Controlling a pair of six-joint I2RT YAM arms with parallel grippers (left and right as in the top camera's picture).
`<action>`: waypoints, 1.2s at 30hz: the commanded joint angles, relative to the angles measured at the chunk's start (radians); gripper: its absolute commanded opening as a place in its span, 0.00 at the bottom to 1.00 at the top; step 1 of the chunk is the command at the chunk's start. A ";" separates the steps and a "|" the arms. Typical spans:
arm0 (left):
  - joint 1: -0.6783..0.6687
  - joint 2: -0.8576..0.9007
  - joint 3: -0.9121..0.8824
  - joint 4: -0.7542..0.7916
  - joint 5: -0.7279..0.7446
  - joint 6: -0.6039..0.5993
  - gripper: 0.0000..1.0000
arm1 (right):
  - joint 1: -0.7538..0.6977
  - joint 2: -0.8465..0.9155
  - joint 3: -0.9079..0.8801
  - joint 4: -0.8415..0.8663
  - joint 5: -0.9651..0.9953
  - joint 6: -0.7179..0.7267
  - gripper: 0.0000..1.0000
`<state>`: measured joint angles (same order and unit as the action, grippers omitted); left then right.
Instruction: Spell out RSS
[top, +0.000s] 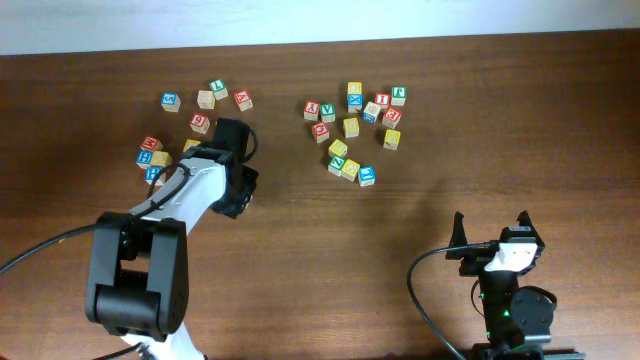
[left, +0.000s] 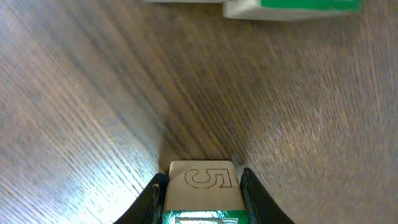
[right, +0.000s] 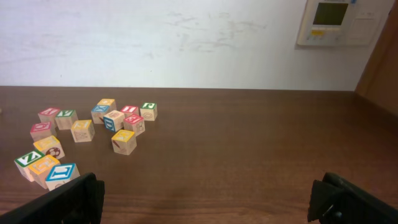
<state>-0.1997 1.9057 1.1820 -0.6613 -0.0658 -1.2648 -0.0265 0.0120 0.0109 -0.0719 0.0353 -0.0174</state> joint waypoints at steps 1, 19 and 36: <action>0.014 0.005 -0.001 -0.016 -0.013 0.328 0.21 | -0.007 -0.008 -0.005 -0.008 -0.001 0.010 0.98; 0.011 -0.037 0.061 -0.145 -0.008 0.981 0.29 | -0.007 -0.008 -0.005 -0.008 -0.002 0.010 0.98; -0.085 -0.036 0.061 -0.126 -0.019 1.035 0.25 | -0.007 -0.008 -0.005 -0.008 -0.002 0.010 0.98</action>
<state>-0.2893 1.8980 1.2270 -0.7956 -0.0494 -0.2459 -0.0265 0.0120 0.0109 -0.0719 0.0353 -0.0174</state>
